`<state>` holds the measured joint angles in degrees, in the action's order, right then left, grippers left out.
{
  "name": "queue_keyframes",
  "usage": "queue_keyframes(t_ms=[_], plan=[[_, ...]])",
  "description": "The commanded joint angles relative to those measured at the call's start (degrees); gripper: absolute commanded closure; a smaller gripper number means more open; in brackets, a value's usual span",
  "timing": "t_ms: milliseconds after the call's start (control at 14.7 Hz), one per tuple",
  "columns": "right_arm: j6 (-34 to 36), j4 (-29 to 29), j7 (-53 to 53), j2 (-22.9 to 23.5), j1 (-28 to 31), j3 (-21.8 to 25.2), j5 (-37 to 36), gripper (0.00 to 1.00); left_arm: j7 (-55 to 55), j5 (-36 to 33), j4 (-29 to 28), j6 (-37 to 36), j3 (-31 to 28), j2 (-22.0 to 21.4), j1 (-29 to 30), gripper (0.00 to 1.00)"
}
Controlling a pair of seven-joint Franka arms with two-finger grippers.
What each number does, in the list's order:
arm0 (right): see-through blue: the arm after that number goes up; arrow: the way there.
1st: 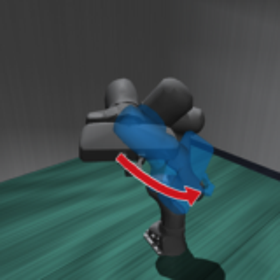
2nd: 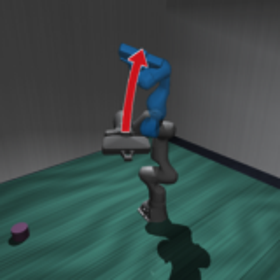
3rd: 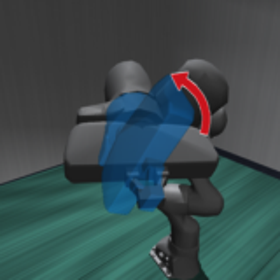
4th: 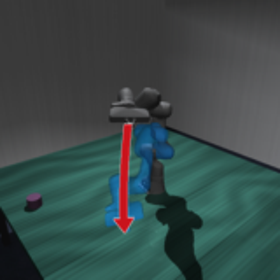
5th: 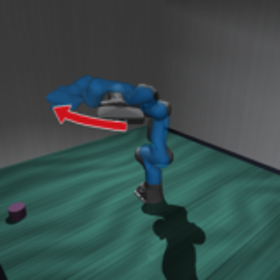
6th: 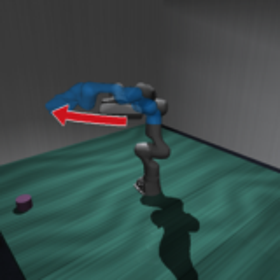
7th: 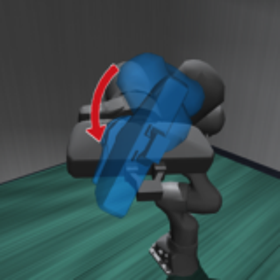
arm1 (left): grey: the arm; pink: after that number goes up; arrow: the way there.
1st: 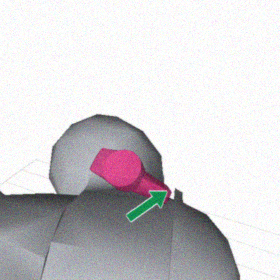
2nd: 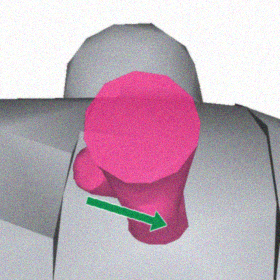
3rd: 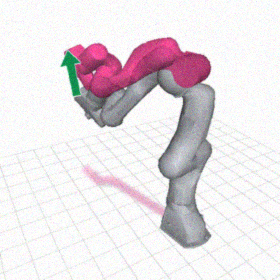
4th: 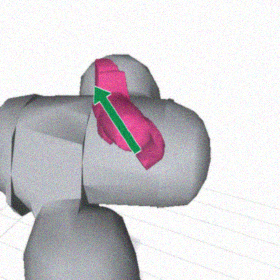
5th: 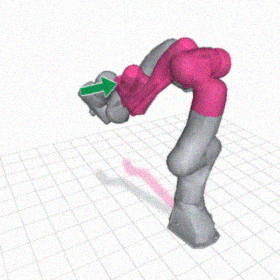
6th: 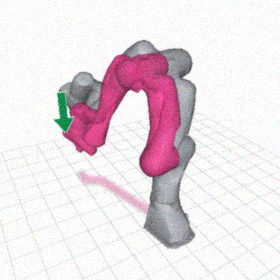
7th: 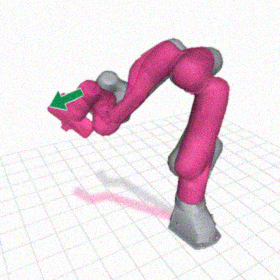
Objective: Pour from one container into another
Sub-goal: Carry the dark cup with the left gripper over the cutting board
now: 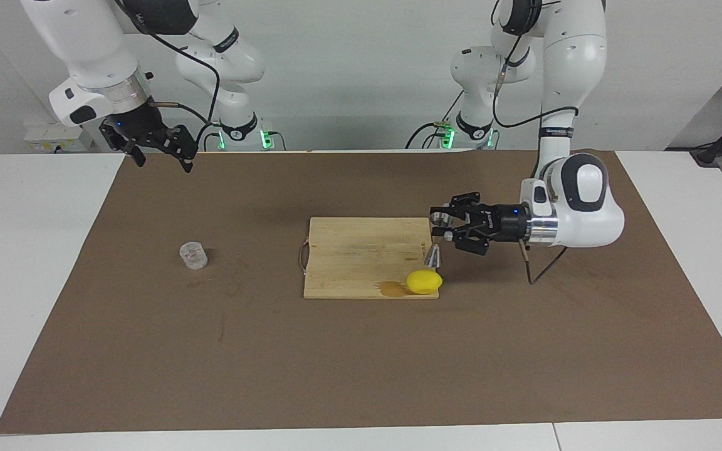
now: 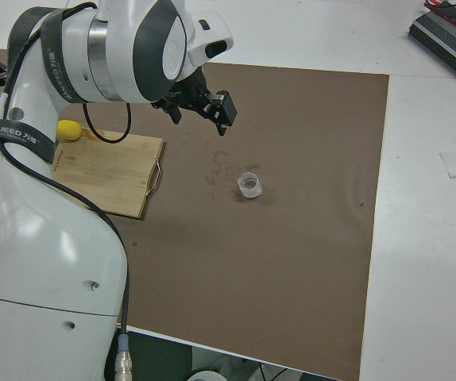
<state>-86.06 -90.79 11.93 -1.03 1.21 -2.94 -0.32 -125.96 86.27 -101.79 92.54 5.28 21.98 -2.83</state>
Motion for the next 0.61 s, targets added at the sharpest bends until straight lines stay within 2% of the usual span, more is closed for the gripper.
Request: queue_keyframes(t_ms=[0, 272, 545], plan=[[-0.25, -1.24, -0.77, -1.16, 0.72, -0.4, -1.17, 0.0, 0.28, 5.12, -2.88, 6.84, -0.97, -1.76, -5.67, 0.74], [-0.25, -1.24, -0.85, -1.16, 0.72, -0.49, -1.17, 0.0, 0.89, 7.68, -5.08, 14.76, -0.89, -1.76, -10.43, 0.74], [-0.25, -1.24, -1.56, -1.08, 0.72, -0.4, -1.17, 0.0, 2.74, 8.3, -8.41, 18.98, -0.89, -2.55, -11.85, 0.74]])
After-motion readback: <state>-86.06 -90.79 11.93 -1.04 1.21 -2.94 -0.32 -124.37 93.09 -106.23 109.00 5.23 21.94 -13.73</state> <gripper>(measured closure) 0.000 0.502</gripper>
